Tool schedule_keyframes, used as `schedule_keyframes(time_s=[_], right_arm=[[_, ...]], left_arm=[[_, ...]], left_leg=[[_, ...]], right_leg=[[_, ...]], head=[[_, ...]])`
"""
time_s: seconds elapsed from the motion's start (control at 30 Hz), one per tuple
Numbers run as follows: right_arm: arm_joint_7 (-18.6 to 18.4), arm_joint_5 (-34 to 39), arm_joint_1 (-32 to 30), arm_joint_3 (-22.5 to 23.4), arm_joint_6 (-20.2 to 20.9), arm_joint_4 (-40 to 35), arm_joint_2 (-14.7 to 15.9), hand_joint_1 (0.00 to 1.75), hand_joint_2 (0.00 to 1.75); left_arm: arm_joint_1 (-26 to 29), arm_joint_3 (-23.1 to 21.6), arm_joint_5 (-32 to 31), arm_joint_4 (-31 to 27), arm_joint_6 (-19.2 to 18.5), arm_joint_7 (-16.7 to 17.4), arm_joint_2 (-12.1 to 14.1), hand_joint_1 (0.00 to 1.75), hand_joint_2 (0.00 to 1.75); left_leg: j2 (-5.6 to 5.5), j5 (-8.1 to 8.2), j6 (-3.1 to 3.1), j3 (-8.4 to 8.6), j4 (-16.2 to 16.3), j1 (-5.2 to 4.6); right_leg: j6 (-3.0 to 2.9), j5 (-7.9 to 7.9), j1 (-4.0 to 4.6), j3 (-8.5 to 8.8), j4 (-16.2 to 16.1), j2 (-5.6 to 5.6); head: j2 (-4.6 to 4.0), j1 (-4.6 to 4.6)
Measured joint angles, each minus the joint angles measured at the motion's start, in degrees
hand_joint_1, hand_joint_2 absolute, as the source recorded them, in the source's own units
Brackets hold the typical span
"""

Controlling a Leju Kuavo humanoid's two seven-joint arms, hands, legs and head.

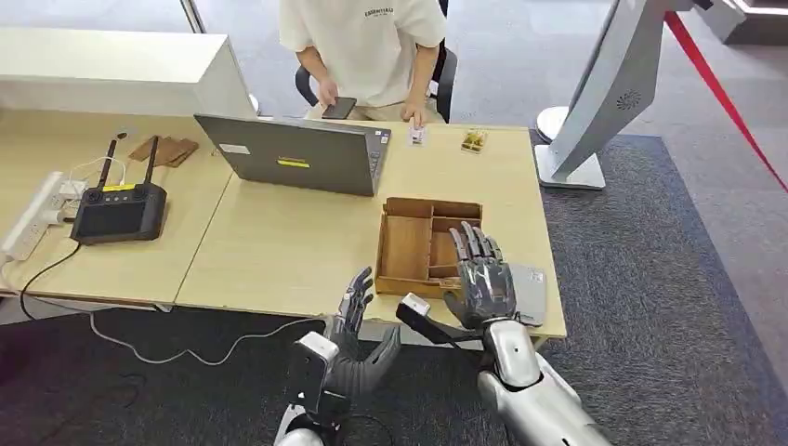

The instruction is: Pass the card to the sensor for recognition and then transmit it.

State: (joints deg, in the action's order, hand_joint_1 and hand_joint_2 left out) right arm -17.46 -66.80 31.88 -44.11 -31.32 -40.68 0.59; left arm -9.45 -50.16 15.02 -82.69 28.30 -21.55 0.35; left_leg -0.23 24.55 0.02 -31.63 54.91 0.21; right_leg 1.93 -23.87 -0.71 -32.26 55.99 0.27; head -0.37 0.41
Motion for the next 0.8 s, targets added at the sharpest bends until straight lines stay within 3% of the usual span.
schedule_keyframes(time_s=[0.8], right_arm=[[2.1, 1.3, 1.9, 0.0, -0.1, 7.2, -3.0, 0.00, 1.75]], left_arm=[[-0.3, 0.0, -0.2, 1.7, 1.6, -0.3, -0.4, 0.00, 1.75]], left_leg=[[-0.01, 0.00, 0.00, -0.01, 0.0, 0.00]], right_leg=[[0.00, 0.00, 0.00, 0.01, 0.0, 0.00]], head=[[0.00, 0.00]])
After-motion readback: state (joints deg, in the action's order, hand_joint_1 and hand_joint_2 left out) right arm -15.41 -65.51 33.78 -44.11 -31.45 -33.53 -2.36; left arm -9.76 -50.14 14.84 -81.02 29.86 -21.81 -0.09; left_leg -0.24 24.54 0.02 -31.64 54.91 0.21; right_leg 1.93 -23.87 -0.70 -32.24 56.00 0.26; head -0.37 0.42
